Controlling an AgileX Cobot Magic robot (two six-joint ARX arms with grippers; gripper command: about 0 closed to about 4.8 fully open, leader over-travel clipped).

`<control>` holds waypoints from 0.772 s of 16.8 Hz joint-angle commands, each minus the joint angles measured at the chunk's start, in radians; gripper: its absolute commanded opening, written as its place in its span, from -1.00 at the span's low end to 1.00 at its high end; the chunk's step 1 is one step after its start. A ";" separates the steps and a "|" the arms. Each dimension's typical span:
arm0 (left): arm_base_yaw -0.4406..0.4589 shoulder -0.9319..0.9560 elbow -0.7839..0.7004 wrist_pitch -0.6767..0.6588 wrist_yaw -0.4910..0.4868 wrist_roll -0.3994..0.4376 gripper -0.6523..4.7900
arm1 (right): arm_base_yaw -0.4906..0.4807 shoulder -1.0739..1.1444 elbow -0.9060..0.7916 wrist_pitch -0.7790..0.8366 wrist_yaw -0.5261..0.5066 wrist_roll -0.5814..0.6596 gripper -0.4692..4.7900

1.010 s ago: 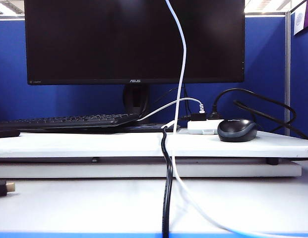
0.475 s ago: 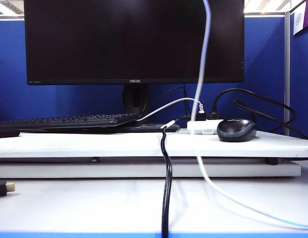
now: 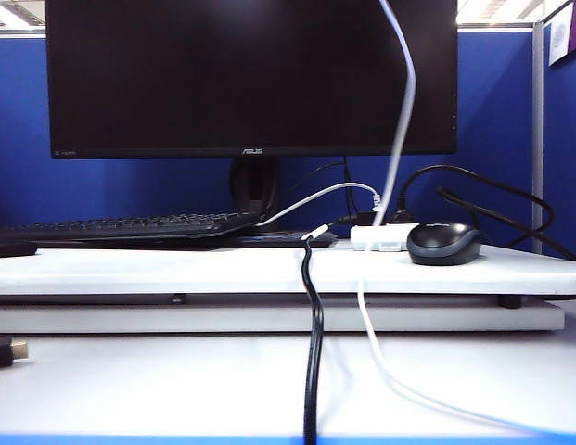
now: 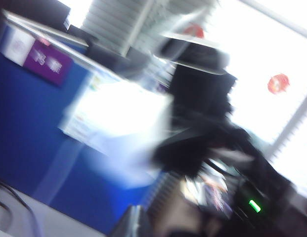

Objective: Pick up the Type-C charging cable and the charging base, insert one end of the Type-C charger into the corresponding slot on the base, and finally place the plugged-in charger back on the table.

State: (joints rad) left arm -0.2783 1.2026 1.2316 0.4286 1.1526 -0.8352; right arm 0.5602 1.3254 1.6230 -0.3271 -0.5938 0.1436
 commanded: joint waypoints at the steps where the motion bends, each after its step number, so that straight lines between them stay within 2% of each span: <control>1: 0.006 -0.011 0.003 0.033 0.010 -0.035 -0.60 | 0.003 0.053 0.003 -0.072 0.033 -0.044 -0.84; 6: 0.026 -0.029 0.008 0.037 0.006 -0.044 -0.78 | 0.003 0.190 0.003 -0.183 0.083 -0.084 -0.84; 9: 0.050 -0.058 0.015 0.038 -0.123 -0.032 -0.78 | 0.009 0.312 0.003 -0.195 0.077 -0.117 -0.84; 13: 0.084 -0.084 0.015 0.031 -0.283 -0.023 -0.78 | 0.046 0.414 0.003 -0.222 0.145 -0.185 -0.84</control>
State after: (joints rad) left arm -0.1940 1.1271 1.2427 0.4519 0.9199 -0.8680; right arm 0.5941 1.7302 1.6207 -0.5568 -0.4728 -0.0151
